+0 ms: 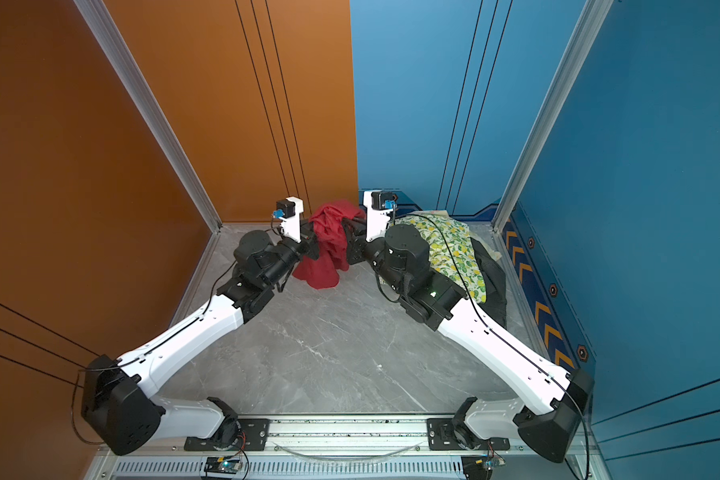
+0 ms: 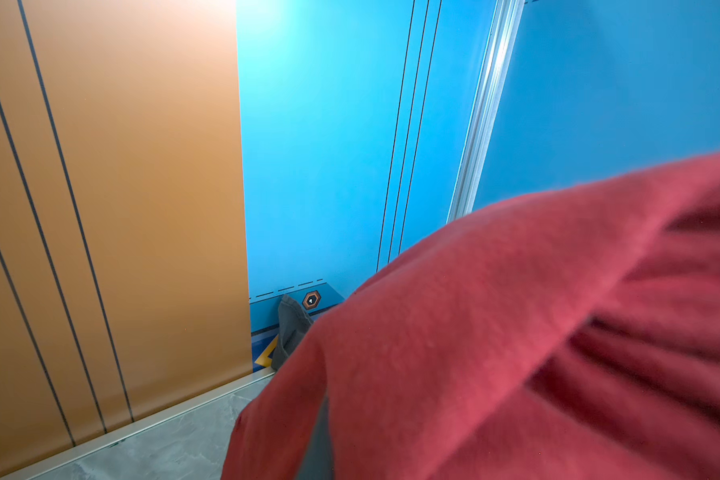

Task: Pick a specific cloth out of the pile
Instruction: 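Lift the red cloth toward the left gripper while the left gripper grasps it, then release the red cloth from the right gripper and carry it away with the left gripper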

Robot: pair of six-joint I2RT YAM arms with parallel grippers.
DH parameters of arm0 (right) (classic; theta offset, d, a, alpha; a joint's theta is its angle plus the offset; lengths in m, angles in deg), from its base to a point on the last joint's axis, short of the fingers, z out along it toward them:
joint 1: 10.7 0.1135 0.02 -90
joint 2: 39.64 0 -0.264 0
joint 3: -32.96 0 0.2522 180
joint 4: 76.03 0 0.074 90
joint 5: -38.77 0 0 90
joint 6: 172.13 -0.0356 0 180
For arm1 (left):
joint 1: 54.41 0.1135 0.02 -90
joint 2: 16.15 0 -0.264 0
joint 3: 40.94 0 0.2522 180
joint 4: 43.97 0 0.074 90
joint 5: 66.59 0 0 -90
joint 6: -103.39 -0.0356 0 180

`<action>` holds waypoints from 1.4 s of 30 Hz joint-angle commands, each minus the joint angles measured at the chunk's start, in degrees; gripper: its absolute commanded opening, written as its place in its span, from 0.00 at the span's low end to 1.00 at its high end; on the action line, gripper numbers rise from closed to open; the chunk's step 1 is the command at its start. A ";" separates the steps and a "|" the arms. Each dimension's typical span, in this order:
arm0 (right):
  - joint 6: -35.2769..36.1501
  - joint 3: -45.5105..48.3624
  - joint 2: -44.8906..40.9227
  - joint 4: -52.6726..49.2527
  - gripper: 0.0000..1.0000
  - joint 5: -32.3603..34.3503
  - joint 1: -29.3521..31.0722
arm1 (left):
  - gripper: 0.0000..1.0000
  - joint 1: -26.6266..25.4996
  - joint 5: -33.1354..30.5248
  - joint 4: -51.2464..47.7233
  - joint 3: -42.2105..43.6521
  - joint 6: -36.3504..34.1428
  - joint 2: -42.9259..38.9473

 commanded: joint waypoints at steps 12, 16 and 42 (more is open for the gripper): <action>8.69 11.50 -9.75 3.51 0.91 -2.46 -0.37 | 0.00 4.76 -1.04 -13.61 -6.71 -4.04 -5.72; 10.64 16.55 -13.94 3.68 0.95 -3.79 -0.34 | 0.00 7.39 -3.21 -16.81 -8.30 -5.39 -5.25; 14.65 32.31 -10.97 5.12 0.99 -11.03 4.76 | 0.00 38.78 -1.36 -9.62 -9.56 14.83 7.05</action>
